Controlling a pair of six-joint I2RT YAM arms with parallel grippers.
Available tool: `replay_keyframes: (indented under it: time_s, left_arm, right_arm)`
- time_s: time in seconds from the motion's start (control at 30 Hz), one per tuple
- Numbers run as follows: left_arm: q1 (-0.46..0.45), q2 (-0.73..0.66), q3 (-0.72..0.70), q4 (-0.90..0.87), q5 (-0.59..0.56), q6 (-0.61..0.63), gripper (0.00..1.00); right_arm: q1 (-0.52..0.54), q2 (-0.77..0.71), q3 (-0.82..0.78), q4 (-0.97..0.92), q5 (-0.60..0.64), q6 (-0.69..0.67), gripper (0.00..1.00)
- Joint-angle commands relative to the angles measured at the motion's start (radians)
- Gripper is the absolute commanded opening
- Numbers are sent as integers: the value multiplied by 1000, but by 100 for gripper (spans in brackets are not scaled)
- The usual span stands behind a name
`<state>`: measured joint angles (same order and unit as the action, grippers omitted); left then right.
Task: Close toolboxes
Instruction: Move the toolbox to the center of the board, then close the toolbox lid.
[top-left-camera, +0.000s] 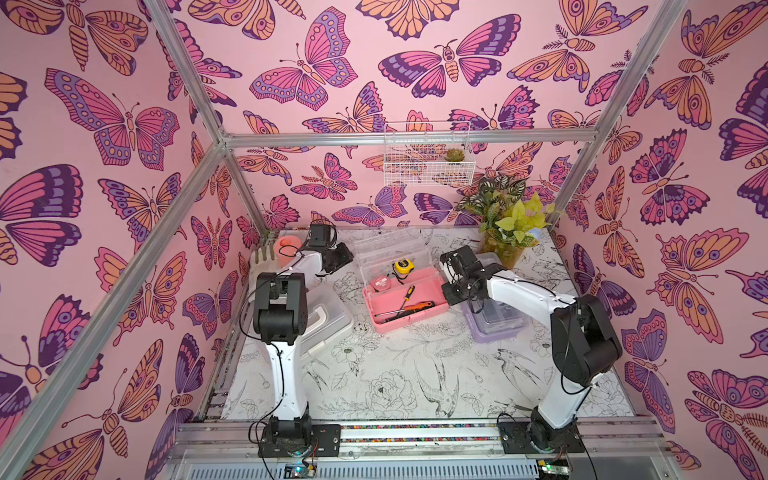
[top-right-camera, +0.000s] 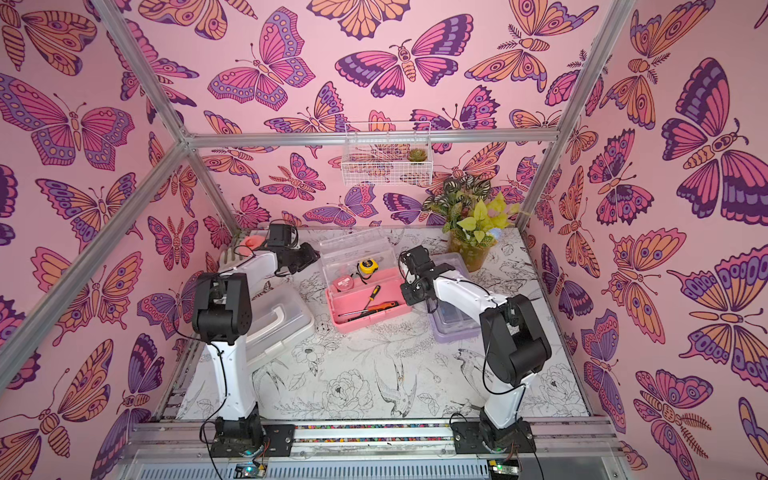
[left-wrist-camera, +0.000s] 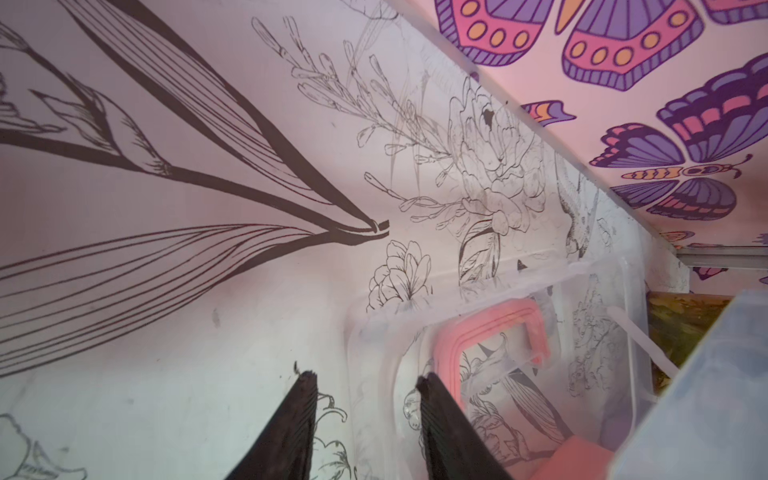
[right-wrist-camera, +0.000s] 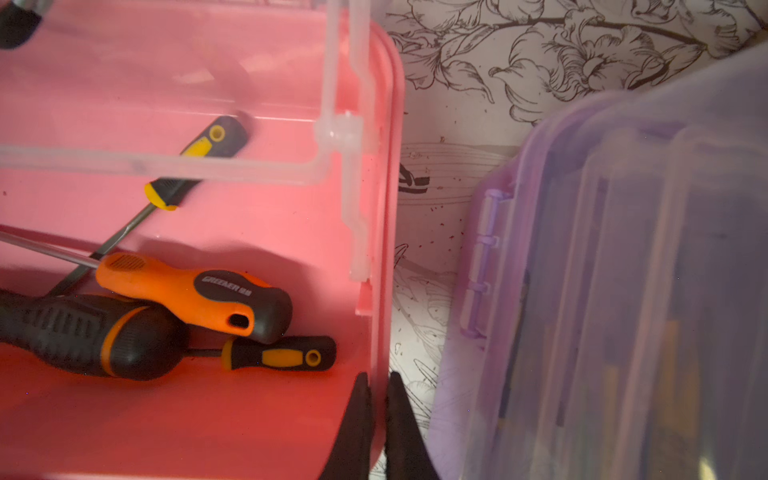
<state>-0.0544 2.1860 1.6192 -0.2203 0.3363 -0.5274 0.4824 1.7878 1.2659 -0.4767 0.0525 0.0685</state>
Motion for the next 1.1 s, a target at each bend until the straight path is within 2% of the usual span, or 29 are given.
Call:
replay_keyframes:
  time_s: [0.0,0.17,0.33,0.5,0.8,1.07]
  left_arm:
    - [-1,51,54,-28,17,39,36]
    - [-5,87,97,-53,29,49,15]
    - [-19,66,79,-52,-2,98,0]
    - [-39,-9,23,-6,-49,170,0]
    - [-65,-234,-290,378,-38,222,0]
    - [-110,-418,-563,739,-39,243,0]
  right_arm:
    - [16,25,12,-38,-51,-47,0]
    - [16,22,16,-37,-50,-47,0]
    - [16,27,34,-42,-52,-44,0]
    - [16,43,66,-55,-52,6,0]
    - [15,62,82,5,-94,185,0]
    - [16,73,91,59,-80,219,0]
